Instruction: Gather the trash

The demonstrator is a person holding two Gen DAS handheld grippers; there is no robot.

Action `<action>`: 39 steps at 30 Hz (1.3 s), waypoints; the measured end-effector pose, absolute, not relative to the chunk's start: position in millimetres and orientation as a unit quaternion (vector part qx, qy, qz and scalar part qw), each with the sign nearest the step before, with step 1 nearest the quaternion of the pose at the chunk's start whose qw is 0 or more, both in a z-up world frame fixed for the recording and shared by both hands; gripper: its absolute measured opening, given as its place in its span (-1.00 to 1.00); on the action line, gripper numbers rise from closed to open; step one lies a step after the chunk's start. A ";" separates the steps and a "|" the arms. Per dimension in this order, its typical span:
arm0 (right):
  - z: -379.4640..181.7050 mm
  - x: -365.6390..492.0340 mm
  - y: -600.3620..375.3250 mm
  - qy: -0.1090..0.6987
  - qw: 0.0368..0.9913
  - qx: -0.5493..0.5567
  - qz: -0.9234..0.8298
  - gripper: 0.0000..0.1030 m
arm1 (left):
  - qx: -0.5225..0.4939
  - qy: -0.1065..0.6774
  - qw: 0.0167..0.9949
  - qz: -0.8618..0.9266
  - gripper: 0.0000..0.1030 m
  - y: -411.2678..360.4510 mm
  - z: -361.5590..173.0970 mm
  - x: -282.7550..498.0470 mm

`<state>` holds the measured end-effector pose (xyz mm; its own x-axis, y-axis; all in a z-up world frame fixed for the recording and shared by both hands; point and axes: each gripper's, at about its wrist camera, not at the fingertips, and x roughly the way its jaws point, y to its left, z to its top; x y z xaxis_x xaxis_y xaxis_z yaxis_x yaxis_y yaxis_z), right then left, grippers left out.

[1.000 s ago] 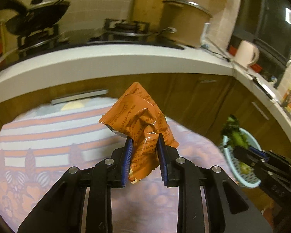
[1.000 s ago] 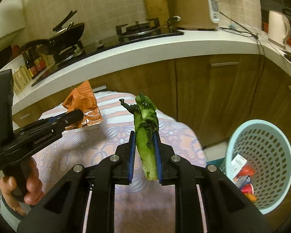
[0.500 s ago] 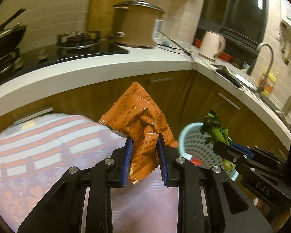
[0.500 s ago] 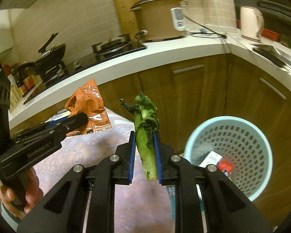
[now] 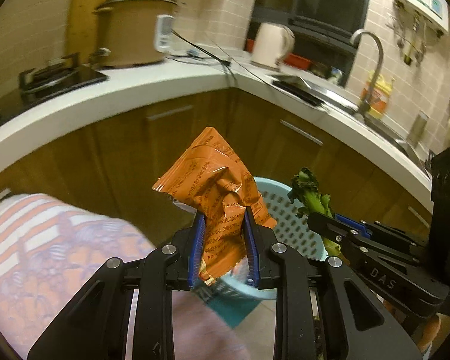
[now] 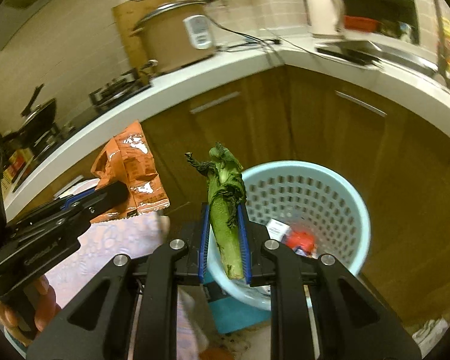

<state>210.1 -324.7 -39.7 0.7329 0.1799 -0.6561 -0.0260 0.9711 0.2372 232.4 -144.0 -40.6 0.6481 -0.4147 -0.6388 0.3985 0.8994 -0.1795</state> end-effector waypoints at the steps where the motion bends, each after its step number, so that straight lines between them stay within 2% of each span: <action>1: -41.8 210.3 -329.7 0.363 0.924 0.109 0.052 -0.70 | -0.010 0.358 0.905 -0.227 -0.54 -150.5 -43.3 233.6; 17: -90.6 221.0 -390.4 0.412 0.900 0.138 0.008 -0.68 | 0.003 0.418 0.872 -0.255 -0.50 -215.2 -97.6 256.1; 20: -98.5 228.5 -392.0 0.423 0.895 0.141 0.005 -0.67 | 0.014 0.421 0.872 -0.248 -0.27 -220.0 -103.4 259.7; 21: -101.3 230.8 -392.0 0.428 0.892 0.142 0.004 -0.65 | 0.017 0.422 0.873 -0.245 -0.05 -220.5 -104.7 260.1; 22: -104.0 232.9 -392.2 0.434 0.889 0.143 0.003 -0.56 | 0.017 0.420 0.875 -0.240 -0.01 -219.8 -106.0 260.3; 25: -106.5 232.6 -394.8 0.430 0.891 0.147 -0.005 -0.06 | 0.013 0.425 0.872 -0.242 0.02 -215.7 -109.0 261.2; 36: -79.2 213.0 -378.7 0.396 0.910 0.118 -0.011 -0.05 | -0.013 0.403 0.887 -0.224 0.09 -184.1 -93.1 245.6; 38: -67.0 206.4 -368.5 0.380 0.919 0.102 -0.009 -0.05 | -0.020 0.384 0.897 -0.218 0.18 -176.3 -82.3 236.1; 39: -60.7 201.9 -362.6 0.370 0.924 0.095 -0.008 -0.05 | -0.022 0.369 0.905 -0.211 0.28 -170.7 -75.3 229.0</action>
<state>201.9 -362.6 -60.7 0.7260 0.0547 -0.6855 0.0853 0.9820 0.1686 229.0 -170.7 -75.3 0.6383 -0.3980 -0.6589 0.3650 0.9101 -0.1961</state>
